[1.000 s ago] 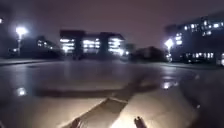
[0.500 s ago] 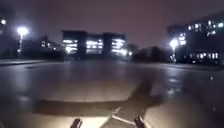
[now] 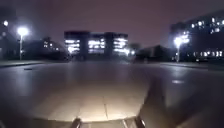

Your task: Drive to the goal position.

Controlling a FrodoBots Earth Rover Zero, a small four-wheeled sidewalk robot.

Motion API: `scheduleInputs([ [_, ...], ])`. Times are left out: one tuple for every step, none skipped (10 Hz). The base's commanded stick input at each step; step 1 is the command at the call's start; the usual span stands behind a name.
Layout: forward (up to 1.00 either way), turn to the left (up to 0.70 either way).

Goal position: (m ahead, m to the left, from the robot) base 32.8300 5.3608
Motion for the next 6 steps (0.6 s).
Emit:
scheduleInputs([
  [1.00, 0.00],
  [1.00, 0.00],
  [1.00, 0.00],
  [1.00, 0.00],
  [1.00, 0.00],
  [1.00, 0.00],
])
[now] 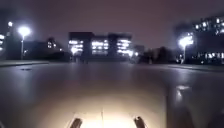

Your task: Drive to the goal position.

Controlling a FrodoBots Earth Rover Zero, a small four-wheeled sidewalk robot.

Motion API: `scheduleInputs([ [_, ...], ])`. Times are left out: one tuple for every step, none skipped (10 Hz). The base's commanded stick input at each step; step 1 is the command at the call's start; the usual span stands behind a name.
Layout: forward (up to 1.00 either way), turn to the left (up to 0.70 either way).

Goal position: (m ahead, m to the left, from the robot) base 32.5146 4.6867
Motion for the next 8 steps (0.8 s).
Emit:
scheduleInputs([
  [1.00, 0.00],
  [1.00, 0.00],
  [1.00, 0.00],
  [1.00, 0.00],
  [1.00, 0.00],
  [1.00, 0.00],
  [1.00, 0.00],
  [1.00, 0.00],
])
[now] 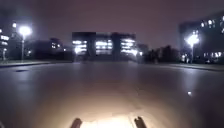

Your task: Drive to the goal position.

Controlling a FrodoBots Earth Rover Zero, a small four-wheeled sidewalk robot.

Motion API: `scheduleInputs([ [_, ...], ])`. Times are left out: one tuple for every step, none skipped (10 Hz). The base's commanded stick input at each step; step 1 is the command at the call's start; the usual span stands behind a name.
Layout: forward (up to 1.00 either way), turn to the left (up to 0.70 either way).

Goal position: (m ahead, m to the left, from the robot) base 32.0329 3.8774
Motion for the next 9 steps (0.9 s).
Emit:
scheduleInputs([
  [1.00, 0.00],
  [1.00, 0.00],
  [1.00, 0.00],
  [1.00, 0.00],
  [1.00, 0.00],
  [1.00, 0.00],
  [1.00, 0.00],
  [1.00, -0.08],
  [1.00, -0.40],
])
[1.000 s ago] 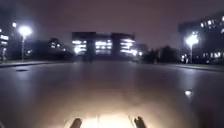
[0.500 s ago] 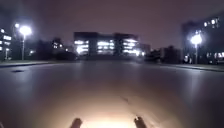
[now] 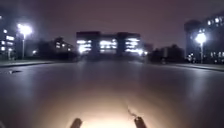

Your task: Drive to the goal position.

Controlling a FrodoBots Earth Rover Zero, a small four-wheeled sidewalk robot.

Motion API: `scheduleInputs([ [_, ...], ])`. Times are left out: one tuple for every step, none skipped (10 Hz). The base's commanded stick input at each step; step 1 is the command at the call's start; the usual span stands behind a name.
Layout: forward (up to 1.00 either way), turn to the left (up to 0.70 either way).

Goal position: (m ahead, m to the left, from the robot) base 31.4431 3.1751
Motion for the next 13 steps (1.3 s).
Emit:
scheduleInputs([
  [1.00, -0.40],
  [1.00, -0.19],
  [1.00, 0.00],
  [1.00, 0.00],
  [1.00, 0.00],
  [1.00, 0.00],
  [1.00, 0.00],
  [1.00, 0.00],
  [1.00, 0.00],
  [1.00, -0.03],
  [1.00, -0.36],
  [1.00, -0.37],
  [1.00, -0.21],
])
